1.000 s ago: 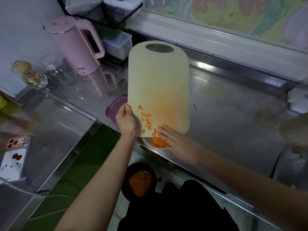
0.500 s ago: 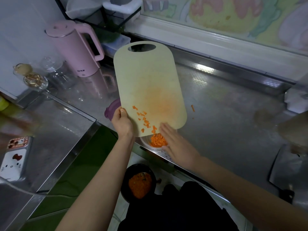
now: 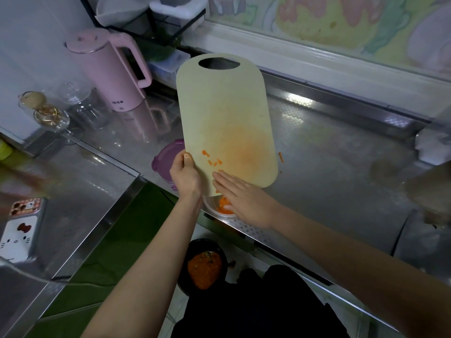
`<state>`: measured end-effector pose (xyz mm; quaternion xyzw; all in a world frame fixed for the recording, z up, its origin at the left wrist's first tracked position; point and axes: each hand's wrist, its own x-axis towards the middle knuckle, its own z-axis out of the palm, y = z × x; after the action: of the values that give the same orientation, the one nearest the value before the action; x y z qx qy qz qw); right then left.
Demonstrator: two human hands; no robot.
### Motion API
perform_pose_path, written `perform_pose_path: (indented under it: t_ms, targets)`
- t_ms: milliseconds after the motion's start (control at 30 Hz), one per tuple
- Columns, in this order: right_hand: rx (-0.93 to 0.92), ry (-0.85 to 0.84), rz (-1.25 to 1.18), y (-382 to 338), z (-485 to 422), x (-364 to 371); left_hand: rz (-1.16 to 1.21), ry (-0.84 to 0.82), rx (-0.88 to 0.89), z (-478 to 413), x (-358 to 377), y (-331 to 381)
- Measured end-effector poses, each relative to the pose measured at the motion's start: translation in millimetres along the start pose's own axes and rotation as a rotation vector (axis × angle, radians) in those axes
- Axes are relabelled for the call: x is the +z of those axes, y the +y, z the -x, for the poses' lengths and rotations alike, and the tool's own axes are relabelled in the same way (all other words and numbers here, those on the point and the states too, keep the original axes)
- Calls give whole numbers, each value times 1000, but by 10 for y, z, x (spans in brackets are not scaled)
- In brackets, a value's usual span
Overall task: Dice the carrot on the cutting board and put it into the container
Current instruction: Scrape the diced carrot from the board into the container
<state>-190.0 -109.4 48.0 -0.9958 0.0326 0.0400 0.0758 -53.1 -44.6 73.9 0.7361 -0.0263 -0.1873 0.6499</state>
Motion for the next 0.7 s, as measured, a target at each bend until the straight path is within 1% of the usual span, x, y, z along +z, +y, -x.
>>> perform_pose_path:
  t_ms: [67,167,200,300,367,433,533,567,633,667,700]
  targets:
    - [20,-29,-54,30,158,90,-14,-3,0,-18,-23,-1]
    - [32,-123,-118,40,392,134,-31,3,14,-46,-49,-18]
    - [40,-110,-170,38,445,109,-34,5,19,-53,-53,-21]
    - [125,71,-343,57,505,33,-30,9,26,-76,-46,-16]
    - [227,113,-416,71,508,-64,-33,4,20,-75,-36,2]
    - [302,129,-374,94,467,-81,-34,-1,20,-67,-27,13]
    - [403,171,-234,107,412,-62,-38,-12,47,-57,-17,10]
    - [410,212,-232,102,417,-30,-33,-18,53,-52,-11,8]
    - [415,375,-205,99,476,38,-19,-29,62,-32,10,7]
    - [462,441,-218,110,521,65,-7,-34,63,-19,24,5]
    - [539,468,-262,132,560,104,6,-42,63,-7,39,-1]
